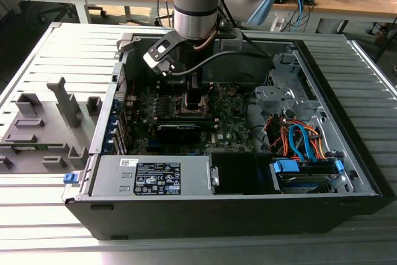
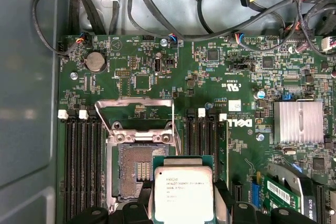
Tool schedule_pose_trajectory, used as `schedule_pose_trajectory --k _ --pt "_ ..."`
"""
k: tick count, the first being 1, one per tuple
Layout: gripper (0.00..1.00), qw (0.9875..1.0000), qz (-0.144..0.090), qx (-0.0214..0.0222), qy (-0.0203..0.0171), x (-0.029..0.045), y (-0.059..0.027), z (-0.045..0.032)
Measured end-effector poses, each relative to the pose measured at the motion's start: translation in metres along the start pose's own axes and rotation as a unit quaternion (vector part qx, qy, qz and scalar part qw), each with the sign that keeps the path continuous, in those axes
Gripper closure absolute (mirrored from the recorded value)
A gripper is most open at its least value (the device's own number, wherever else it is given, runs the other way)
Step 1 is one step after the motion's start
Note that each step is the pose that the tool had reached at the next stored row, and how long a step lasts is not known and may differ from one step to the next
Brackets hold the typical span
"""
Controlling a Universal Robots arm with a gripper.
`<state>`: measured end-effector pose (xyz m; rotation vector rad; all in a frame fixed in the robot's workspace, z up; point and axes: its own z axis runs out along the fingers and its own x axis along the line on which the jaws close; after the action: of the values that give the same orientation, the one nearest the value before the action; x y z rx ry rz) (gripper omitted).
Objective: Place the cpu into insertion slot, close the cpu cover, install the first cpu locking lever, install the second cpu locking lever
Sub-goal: 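Place the cpu into insertion slot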
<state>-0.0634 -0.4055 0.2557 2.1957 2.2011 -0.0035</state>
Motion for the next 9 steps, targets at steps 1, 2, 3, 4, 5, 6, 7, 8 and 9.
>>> schedule_pose_trajectory --k 1,2,3,4,5,6,7,8,9 --pt "0.46 1.0000 0.000 0.0000 0.0000 0.0000 0.0000 0.0003" --pt "0.46 1.0000 0.000 0.0000 0.0000 0.0000 0.0000 0.0005" --pt "0.46 1.0000 0.000 0.0000 0.0000 0.0000 0.0000 0.0006" --pt "0.46 1.0000 0.000 0.0000 0.0000 0.0000 0.0000 0.0007" --pt "0.46 1.0000 0.000 0.0000 0.0000 0.0000 0.0000 0.0009" --pt "0.46 1.0000 0.000 0.0000 0.0000 0.0000 0.0000 0.0011" --pt "0.46 1.0000 0.000 0.0000 0.0000 0.0000 0.0000 0.0013" --pt "0.46 1.0000 0.000 0.0000 0.0000 0.0000 0.0000 0.0015" --pt "0.46 1.0000 0.000 0.0000 0.0000 0.0001 0.0000 0.0016"
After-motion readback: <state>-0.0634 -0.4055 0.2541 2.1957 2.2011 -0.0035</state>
